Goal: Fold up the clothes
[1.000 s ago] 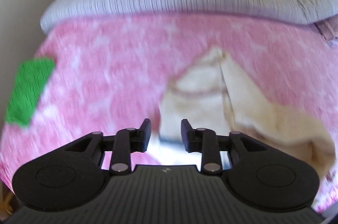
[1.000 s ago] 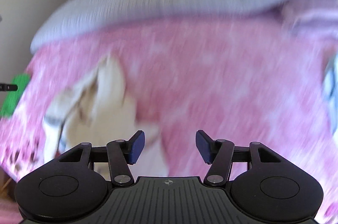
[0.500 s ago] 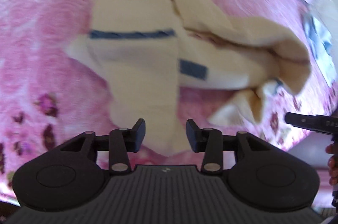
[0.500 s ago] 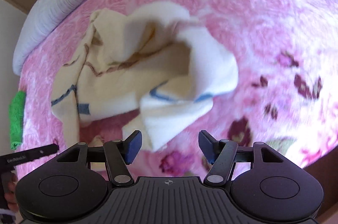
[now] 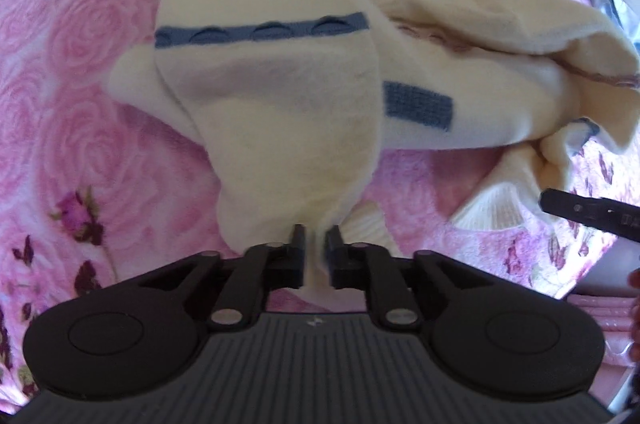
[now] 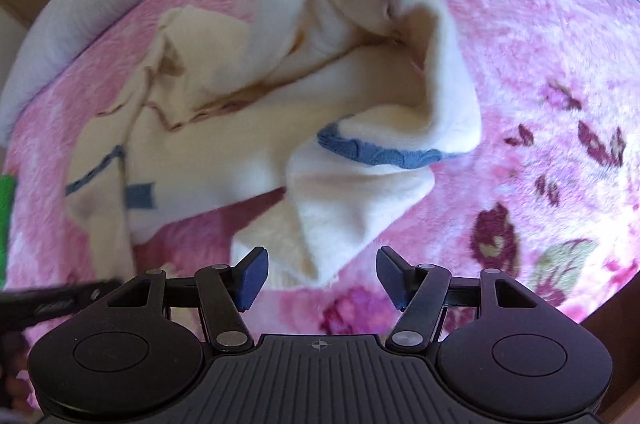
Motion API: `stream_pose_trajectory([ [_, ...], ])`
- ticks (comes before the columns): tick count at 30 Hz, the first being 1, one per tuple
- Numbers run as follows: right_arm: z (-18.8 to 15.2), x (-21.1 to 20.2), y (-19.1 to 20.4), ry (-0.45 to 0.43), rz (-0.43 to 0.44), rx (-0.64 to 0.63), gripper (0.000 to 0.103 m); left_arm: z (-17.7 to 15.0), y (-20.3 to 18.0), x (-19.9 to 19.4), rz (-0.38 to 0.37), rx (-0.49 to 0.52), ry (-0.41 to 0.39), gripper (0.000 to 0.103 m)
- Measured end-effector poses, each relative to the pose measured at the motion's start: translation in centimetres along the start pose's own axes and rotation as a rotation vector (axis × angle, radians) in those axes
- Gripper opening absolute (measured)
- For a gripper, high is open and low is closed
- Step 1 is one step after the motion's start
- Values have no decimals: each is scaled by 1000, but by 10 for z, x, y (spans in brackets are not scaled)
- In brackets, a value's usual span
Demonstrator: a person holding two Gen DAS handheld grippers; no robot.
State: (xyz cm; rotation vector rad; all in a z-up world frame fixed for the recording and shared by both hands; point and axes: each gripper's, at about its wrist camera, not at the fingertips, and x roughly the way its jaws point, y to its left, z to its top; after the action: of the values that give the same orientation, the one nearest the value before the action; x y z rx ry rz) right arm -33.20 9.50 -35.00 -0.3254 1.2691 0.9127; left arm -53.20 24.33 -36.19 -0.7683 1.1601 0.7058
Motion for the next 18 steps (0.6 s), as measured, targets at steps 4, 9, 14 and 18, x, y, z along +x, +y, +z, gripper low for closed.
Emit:
stream_pose_trajectory([
  [4, 2, 18, -2, -4, -69, -28, 4, 30, 23, -29, 93, 1, -91, 4],
  [9, 47, -31, -14, -114, -209, -231, 4, 93, 71, -98, 289, 39, -288, 3],
  [14, 146, -99, -53, -367, -472, -429, 4, 156, 119, -167, 486, 77, -485, 3],
  [18, 252, -152, -91, -566, -529, -378, 4, 184, 146, -196, 566, 74, -562, 8],
])
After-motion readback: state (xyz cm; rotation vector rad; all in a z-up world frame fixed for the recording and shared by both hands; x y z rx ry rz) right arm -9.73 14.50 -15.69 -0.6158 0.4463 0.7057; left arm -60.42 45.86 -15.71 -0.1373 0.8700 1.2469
